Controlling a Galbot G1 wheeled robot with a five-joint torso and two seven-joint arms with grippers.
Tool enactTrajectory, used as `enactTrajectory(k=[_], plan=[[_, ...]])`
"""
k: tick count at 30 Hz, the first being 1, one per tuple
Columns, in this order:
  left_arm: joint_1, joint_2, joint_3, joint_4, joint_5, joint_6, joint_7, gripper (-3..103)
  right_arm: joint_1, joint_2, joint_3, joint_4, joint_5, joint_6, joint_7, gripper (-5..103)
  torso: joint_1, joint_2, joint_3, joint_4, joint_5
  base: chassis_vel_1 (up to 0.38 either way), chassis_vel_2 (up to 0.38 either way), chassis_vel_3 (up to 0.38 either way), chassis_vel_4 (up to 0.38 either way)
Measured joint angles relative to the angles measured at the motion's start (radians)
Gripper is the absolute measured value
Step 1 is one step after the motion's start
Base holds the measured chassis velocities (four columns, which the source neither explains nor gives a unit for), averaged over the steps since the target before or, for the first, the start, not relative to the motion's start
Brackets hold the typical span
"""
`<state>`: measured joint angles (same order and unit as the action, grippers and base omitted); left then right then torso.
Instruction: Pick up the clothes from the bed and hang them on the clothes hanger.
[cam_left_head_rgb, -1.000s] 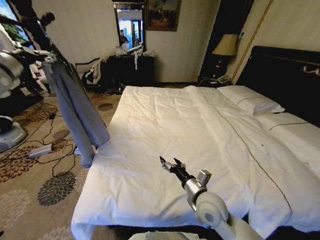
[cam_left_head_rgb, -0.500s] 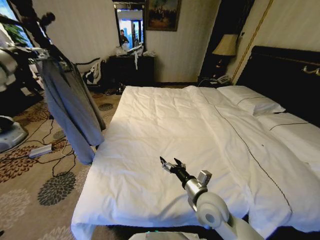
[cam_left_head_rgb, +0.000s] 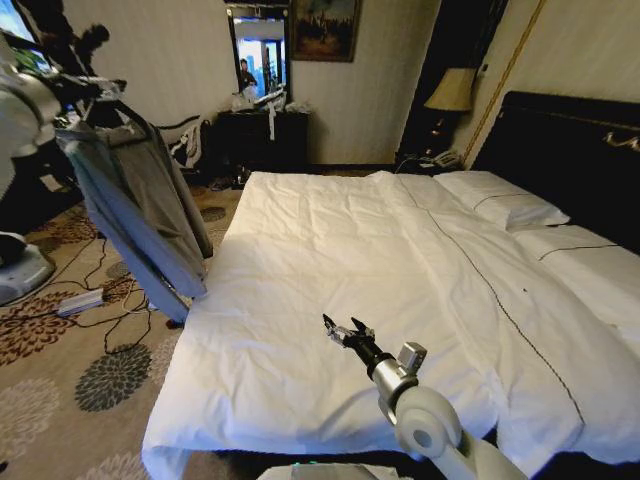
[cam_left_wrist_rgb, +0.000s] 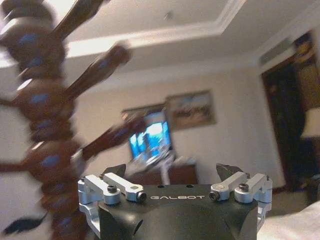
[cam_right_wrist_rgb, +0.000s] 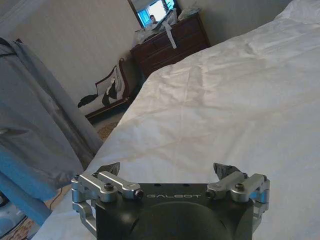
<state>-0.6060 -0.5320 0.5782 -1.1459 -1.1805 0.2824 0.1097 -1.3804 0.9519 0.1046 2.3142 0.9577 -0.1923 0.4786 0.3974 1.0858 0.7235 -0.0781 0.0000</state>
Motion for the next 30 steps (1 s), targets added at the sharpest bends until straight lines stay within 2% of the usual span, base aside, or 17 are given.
enactTrajectory(k=[3, 5, 6, 8, 10, 13, 14, 15, 16, 17, 19, 22, 23, 25, 26, 27, 30], plan=[[0.009, 0.02, -0.021, -0.076, -0.043, -0.008, -0.005, 100, -0.003, 0.002, 0.0, 0.0, -0.003, 0.0, 0.0, 100, 0.0, 0.0, 0.0, 0.0001, 0.0001, 0.0, 0.0, 0.0, 0.0], [0.069, 0.089, -0.079, -0.279, -0.137, -0.01, -0.04, 100, -0.006, 0.005, 0.004, -0.001, -0.016, 0.01, -0.013, 100, 0.0, 0.0, 0.0, 0.0001, 0.0005, 0.0, 0.0, 0.0, 0.0], [0.069, 0.089, -0.079, -0.279, -0.137, -0.01, -0.04, 100, -0.006, 0.005, 0.004, -0.001, -0.016, 0.01, -0.013, 100, 0.0, 0.0, 0.0, 0.0001, 0.0005, 0.0, 0.0, 0.0, 0.0], [0.12, 0.154, -0.088, -0.419, -0.178, -0.001, -0.092, 100, -0.006, 0.007, 0.01, -0.004, -0.026, 0.023, -0.028, 100, 0.0, 0.0, 0.0, -0.0001, 0.0006, 0.0, 0.0, 0.0, 0.0], [0.245, 0.286, -0.112, -0.652, -0.22, 0.011, -0.188, 100, -0.005, 0.009, 0.025, -0.008, -0.035, 0.077, -0.049, 100, 0.0, 0.0, 0.0, 0.0008, -0.0005, 0.0, 0.0, 0.0, 0.0], [0.354, 0.346, -0.187, -0.761, -0.21, 0.002, -0.276, 100, -0.002, 0.012, 0.039, -0.013, -0.041, 0.115, -0.069, 100, 0.0, 0.0, 0.0, 0.0011, -0.0007, 0.0, 0.0, 0.0, 0.0], [0.513, 0.392, -0.258, -0.847, -0.187, -0.044, -0.377, 100, 0.002, 0.016, 0.07, -0.027, -0.071, 0.152, -0.114, 100, -0.001, 0.0, -0.001, 0.0017, 0.0013, 0.0, 0.0, 0.0, 0.0], [0.62, 0.403, -0.279, -0.882, -0.165, -0.087, -0.413, 100, 0.001, 0.018, 0.095, -0.045, -0.111, 0.186, -0.157, 100, -0.001, 0.0, -0.001, 0.0017, 0.0008, 0.0, 0.0, 0.0, 0.0], [0.743, 0.395, -0.309, -0.901, -0.122, -0.161, -0.434, 100, -0.007, 0.021, 0.128, -0.067, -0.171, 0.227, -0.208, 100, -0.001, 0.0, 0.0, 0.0012, -0.0008, 0.0, 0.0, 0.0, 0.0], [0.743, 0.395, -0.309, -0.901, -0.122, -0.161, -0.434, 100, -0.007, 0.021, 0.128, -0.067, -0.171, 0.227, -0.208, 100, -0.001, 0.0, 0.0, 0.0012, -0.0008, 0.0, 0.0, 0.0, 0.0], [0.919, 0.336, -0.389, -0.902, -0.041, -0.261, -0.443, 100, -0.058, 0.033, 0.207, -0.071, -0.238, 0.264, -0.253, 100, 0.0, 0.0, 0.0, 0.0004, 0.0005, 0.0, 0.0, 0.0, 0.0], [1.187, 0.212, -0.571, -0.904, 0.05, -0.267, -0.45, 100, -0.148, 0.06, 0.286, -0.046, -0.267, 0.283, -0.257, 100, 0.001, 0.0, 0.0, -0.0019, -0.0008, -0.015, -0.006, -0.018, -0.005], [1.187, 0.212, -0.571, -0.904, 0.05, -0.267, -0.45, 100, -0.148, 0.06, 0.286, -0.046, -0.267, 0.283, -0.257, 100, 0.001, 0.0, 0.0, -0.0019, -0.0008, -0.044, -0.017, -0.055, -0.014], [1.501, 0.105, -0.807, -0.926, 0.162, -0.258, -0.453, 100, -0.196, 0.076, 0.304, -0.054, -0.332, 0.31, -0.268, 100, 0.0, 0.0, 0.0, 0.0001, 0.0007, -0.004, -0.006, -0.027, -0.008], [1.501, 0.105, -0.807, -0.926, 0.162, -0.258, -0.453, 100, -0.196, 0.076, 0.304, -0.054, -0.332, 0.31, -0.268, 100, 0.0, 0.0, 0.0, 0.0001, 0.0007, 0.0, 0.0, 0.0, 0.0], [1.601, 0.061, -0.871, -0.938, 0.195, -0.255, -0.453, 100, -0.214, 0.082, 0.306, -0.061, -0.363, 0.326, -0.279, 100, 0.0, 0.0, 0.0, 0.0013, -0.0005, 0.0, 0.0, 0.0, 0.0], [1.806, -0.051, -0.991, -0.99, 0.291, -0.252, -0.439, 100, -0.255, 0.097, 0.311, -0.07, -0.438, 0.359, -0.306, 100, 0.0, 0.0, 0.0, 0.0012, -0.0005, 0.0, 0.0, 0.0, 0.0]])
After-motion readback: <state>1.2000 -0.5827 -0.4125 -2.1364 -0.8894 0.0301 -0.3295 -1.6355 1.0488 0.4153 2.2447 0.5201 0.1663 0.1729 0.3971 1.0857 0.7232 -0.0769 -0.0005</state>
